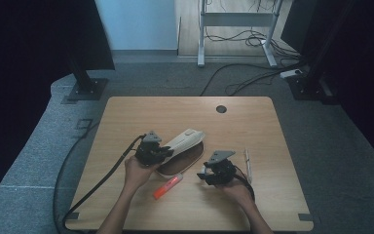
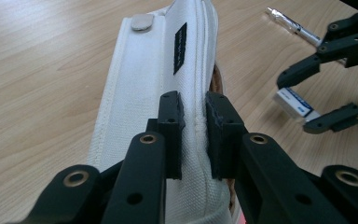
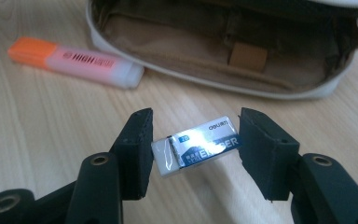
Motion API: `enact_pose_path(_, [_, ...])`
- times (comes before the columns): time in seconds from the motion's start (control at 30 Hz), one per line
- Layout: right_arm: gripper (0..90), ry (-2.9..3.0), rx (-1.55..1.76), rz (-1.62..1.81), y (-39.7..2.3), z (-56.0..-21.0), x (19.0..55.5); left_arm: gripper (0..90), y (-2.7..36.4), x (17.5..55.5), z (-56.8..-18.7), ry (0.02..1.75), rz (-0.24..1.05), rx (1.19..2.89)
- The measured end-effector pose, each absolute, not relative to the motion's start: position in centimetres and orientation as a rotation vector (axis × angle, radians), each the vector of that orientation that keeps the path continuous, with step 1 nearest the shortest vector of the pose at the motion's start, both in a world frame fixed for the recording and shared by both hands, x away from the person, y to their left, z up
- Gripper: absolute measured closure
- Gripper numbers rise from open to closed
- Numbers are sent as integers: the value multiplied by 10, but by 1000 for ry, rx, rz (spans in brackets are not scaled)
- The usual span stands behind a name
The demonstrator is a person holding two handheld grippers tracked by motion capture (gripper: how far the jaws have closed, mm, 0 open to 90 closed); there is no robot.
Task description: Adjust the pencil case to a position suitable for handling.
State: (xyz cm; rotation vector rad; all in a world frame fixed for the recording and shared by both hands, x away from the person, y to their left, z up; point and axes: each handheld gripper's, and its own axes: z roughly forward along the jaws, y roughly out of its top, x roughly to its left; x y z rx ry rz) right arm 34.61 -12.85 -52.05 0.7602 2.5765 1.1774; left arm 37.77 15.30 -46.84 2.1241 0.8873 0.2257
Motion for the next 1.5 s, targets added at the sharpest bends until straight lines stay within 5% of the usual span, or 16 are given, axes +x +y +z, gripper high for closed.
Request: enact_pose_path(1.5, [451,2556,797,1169,-71,-533,401,772,143,375,-472,866,141,2062])
